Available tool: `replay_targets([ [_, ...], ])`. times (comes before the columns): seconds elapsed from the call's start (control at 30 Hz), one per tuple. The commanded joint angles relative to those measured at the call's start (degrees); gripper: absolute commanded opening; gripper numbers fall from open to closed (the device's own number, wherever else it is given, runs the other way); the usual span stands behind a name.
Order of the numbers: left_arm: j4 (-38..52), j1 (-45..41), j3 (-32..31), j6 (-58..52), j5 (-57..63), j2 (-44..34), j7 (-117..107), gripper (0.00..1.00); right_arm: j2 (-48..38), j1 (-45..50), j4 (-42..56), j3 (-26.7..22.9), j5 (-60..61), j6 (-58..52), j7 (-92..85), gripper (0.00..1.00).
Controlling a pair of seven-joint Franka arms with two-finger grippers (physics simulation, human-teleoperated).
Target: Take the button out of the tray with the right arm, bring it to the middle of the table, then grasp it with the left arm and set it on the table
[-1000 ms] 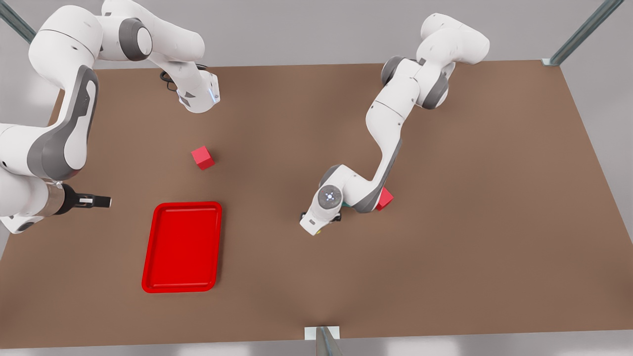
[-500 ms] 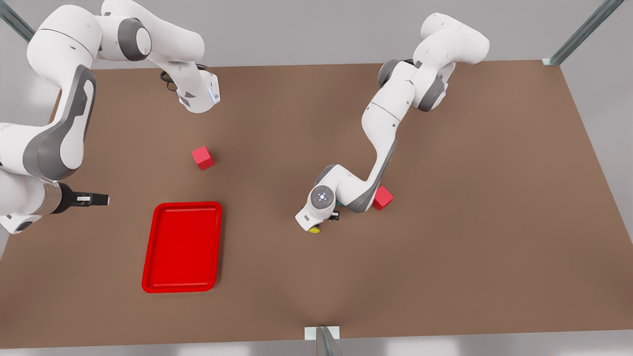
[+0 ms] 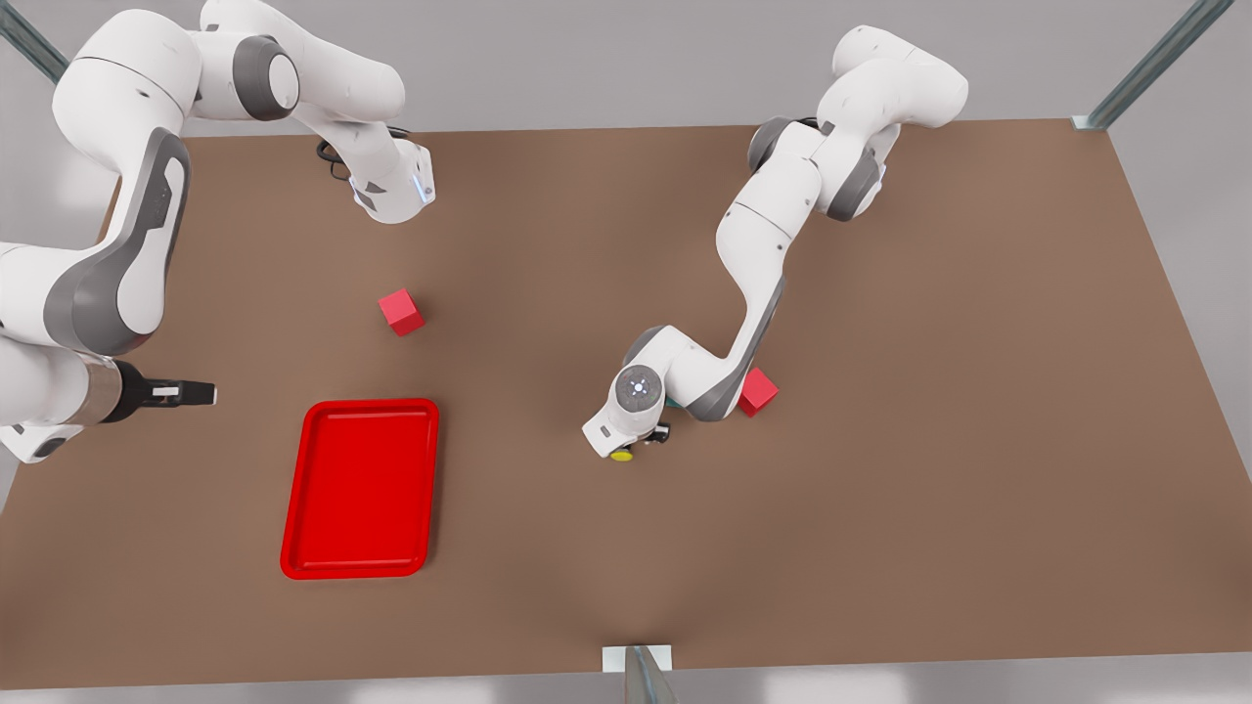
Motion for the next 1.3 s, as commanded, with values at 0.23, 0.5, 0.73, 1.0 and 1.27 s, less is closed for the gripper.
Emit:
replay_targets([
  [0.23,0.04,-0.14,-0.09,0.15,0.09,-0.1,1.94,0.54,-0.26,0.39,0.06,0.0,0.07,-0.84,-0.96,1.0],
  [0.5,-0.05,-0.14,-0.09,0.5,0.17,0.43,1.85,0.52,-0.26,0.39,0.06,0.0,-0.02,-0.84,-1.13,1.0],
  [0.73,-0.05,-0.22,0.0,0.24,0.35,0.34,1.85,0.47,-0.26,0.39,0.06,0.0,-0.02,-0.84,-1.04,1.0],
  [1.0,-0.05,-0.4,0.26,-0.2,3.6,-0.89,-3.24,0.47,-0.08,0.39,-0.03,0.0,-0.02,-0.84,-1.13,1.0],
  [1.27,-0.67,-8.92,17.74,-0.11,13.61,-2.91,-58.86,0.47,-0.08,0.39,0.06,0.0,-0.02,-0.84,-1.04,1.0],
])
